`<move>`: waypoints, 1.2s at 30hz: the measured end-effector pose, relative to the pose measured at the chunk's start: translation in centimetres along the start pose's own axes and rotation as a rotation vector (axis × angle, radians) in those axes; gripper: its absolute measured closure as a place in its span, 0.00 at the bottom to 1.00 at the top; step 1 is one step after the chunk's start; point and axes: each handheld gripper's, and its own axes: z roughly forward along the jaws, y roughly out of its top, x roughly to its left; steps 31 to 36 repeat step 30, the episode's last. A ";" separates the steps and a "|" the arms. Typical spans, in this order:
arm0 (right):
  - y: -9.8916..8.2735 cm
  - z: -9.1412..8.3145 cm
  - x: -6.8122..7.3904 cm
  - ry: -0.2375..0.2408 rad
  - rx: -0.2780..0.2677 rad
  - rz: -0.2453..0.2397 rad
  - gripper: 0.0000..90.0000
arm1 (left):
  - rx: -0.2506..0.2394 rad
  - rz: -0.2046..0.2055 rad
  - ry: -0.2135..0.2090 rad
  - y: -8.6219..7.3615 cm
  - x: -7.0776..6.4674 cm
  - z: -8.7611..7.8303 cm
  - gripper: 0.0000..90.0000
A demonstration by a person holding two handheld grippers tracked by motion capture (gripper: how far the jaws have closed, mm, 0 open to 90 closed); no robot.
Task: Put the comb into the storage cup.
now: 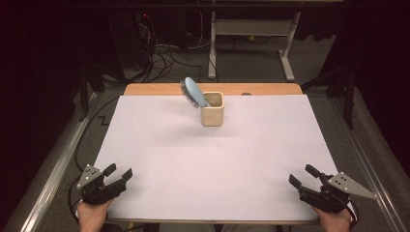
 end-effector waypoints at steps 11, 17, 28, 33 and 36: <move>0.0 0.0 0.0 0.001 0.008 0.002 0.29 | -0.010 -0.014 0.005 -0.4 0.1 -0.3 0.35; 0.0 0.0 0.0 0.001 0.008 0.001 0.29 | -0.010 -0.019 0.004 -0.6 0.2 -0.4 0.35; 0.0 0.1 0.0 0.000 0.009 0.000 0.29 | -0.016 -0.030 0.000 -0.7 0.3 -0.5 0.34; 0.0 0.1 0.0 0.001 0.007 -0.001 0.29 | -0.014 -0.027 0.000 -0.7 0.2 -0.5 0.34; 0.0 0.1 0.0 0.001 0.007 -0.001 0.29 | -0.014 -0.027 0.000 -0.7 0.2 -0.5 0.34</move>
